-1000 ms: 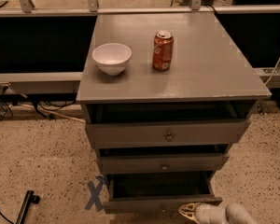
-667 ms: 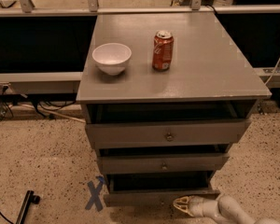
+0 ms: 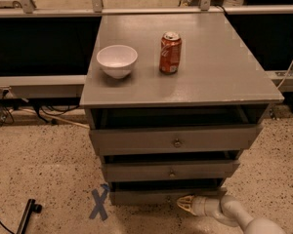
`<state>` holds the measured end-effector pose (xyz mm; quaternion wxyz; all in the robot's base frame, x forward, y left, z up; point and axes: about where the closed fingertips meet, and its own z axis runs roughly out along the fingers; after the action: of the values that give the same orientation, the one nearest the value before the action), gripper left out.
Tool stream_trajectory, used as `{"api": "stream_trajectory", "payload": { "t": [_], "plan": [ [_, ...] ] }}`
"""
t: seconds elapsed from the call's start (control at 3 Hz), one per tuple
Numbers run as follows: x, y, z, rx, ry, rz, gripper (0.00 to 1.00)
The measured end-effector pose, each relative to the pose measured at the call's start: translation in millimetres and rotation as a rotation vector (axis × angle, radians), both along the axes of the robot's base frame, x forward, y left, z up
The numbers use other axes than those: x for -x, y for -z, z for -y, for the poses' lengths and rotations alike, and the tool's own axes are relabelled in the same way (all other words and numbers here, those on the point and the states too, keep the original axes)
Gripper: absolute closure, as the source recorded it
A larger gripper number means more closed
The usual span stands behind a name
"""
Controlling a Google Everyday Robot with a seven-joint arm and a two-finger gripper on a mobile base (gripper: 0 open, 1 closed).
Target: Close bottom drawer
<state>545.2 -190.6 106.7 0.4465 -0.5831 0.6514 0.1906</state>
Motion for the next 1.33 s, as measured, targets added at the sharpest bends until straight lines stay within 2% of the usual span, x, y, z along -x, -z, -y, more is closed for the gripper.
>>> {"api": "stream_trajectory", "payload": {
  "t": [0.67,1.0,1.33],
  "plan": [
    [-27.3,18.1,7.3,0.022,-0.003,-0.036,1.00],
    [-18.2,37.6,18.6,0.005,-0.021,-0.088,1.00],
    [14.8,41.8,27.5,-0.050,-0.054,-0.099,1.00]
  ]
}}
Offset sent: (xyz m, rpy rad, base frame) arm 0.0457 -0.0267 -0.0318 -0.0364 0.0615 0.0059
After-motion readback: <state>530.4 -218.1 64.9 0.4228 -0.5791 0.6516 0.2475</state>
